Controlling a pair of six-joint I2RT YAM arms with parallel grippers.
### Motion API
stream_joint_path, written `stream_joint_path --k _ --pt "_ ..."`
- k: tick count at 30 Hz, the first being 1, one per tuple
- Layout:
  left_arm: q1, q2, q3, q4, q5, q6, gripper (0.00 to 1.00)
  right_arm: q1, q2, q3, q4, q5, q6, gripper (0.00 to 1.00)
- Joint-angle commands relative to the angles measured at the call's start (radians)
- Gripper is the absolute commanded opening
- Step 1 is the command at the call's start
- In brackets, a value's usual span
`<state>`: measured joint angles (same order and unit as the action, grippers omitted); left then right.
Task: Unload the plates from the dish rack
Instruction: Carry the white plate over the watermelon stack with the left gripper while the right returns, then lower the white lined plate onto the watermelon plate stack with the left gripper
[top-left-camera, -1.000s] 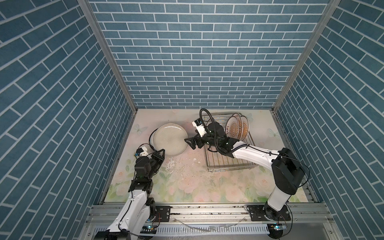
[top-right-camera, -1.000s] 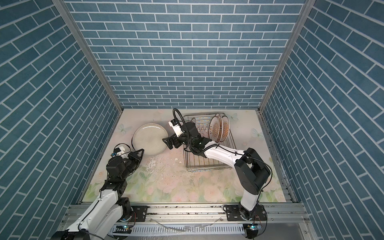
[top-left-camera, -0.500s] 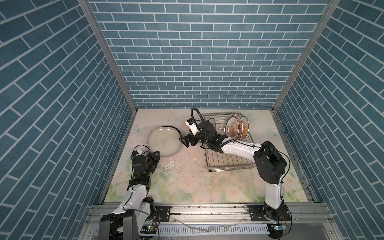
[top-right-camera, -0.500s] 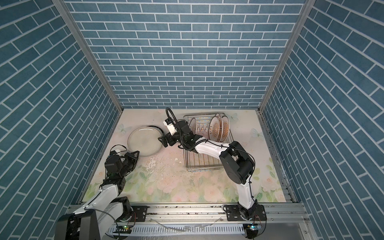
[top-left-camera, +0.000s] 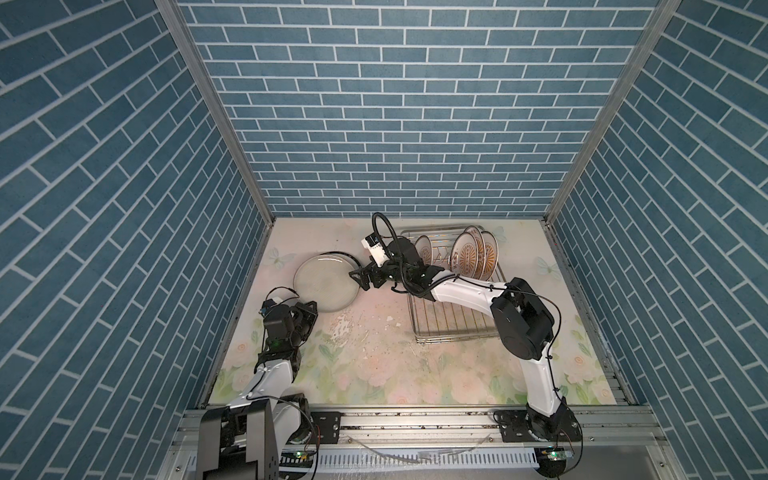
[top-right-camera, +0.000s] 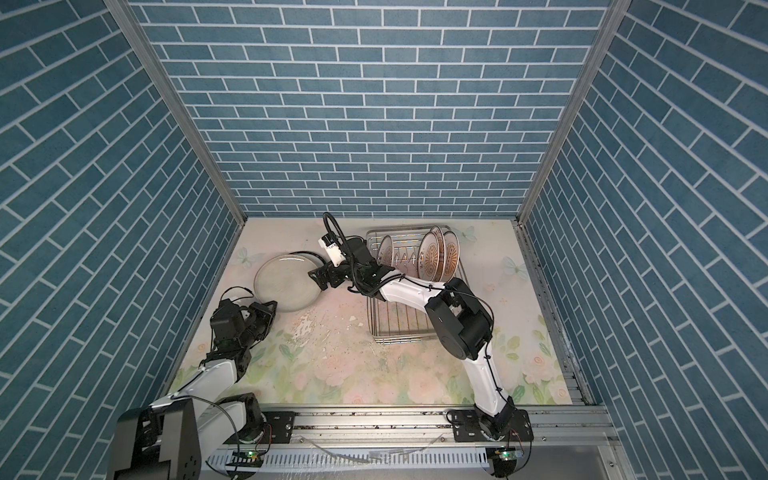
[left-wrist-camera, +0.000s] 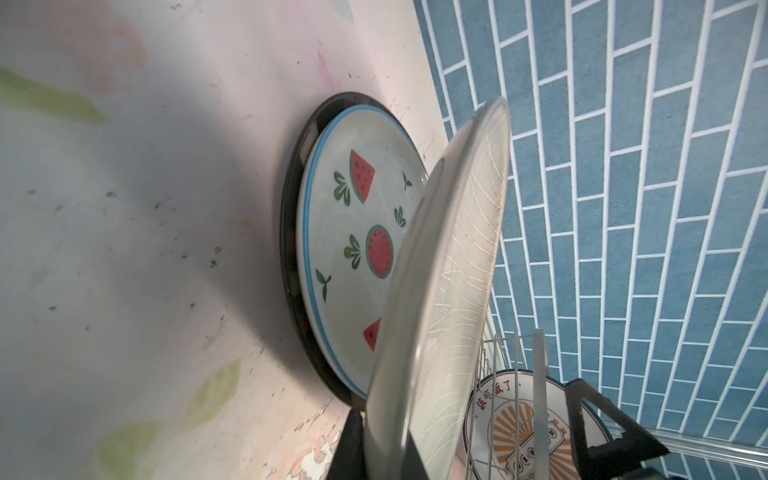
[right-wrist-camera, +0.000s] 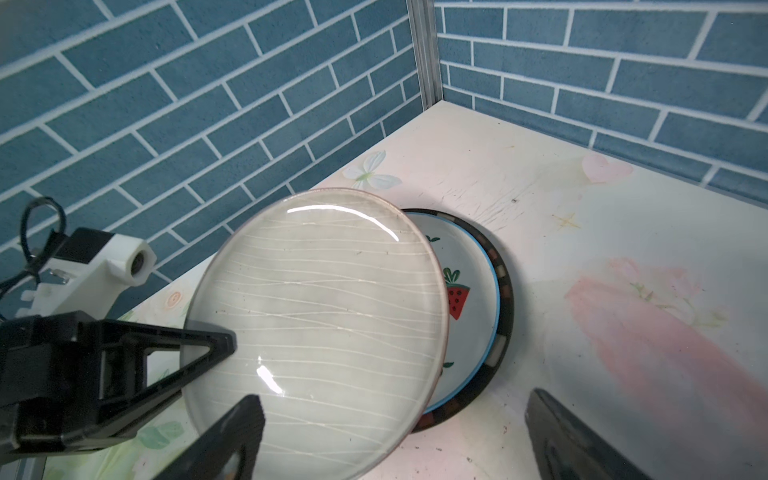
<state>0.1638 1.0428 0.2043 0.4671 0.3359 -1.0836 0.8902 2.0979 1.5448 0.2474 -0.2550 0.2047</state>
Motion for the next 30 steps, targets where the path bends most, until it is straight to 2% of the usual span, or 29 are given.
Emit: stream_joint_path --k 1,11,15,23,30 --pt "0.006 -0.008 0.069 0.110 -0.009 0.011 0.00 0.008 0.024 0.040 0.006 0.003 0.012 0.99" --pt "0.006 0.066 0.099 0.085 -0.012 0.016 0.00 0.010 0.103 0.164 -0.094 0.113 0.012 0.99" --pt "0.005 0.095 0.110 0.051 -0.031 0.033 0.00 0.010 0.162 0.229 -0.129 0.109 0.012 0.99" --pt "0.005 0.222 0.122 0.154 -0.005 0.023 0.00 0.009 0.201 0.282 -0.156 0.120 0.012 0.99" --pt "0.005 0.235 0.130 0.117 -0.044 0.017 0.00 0.009 0.224 0.315 -0.171 0.123 0.009 0.99"
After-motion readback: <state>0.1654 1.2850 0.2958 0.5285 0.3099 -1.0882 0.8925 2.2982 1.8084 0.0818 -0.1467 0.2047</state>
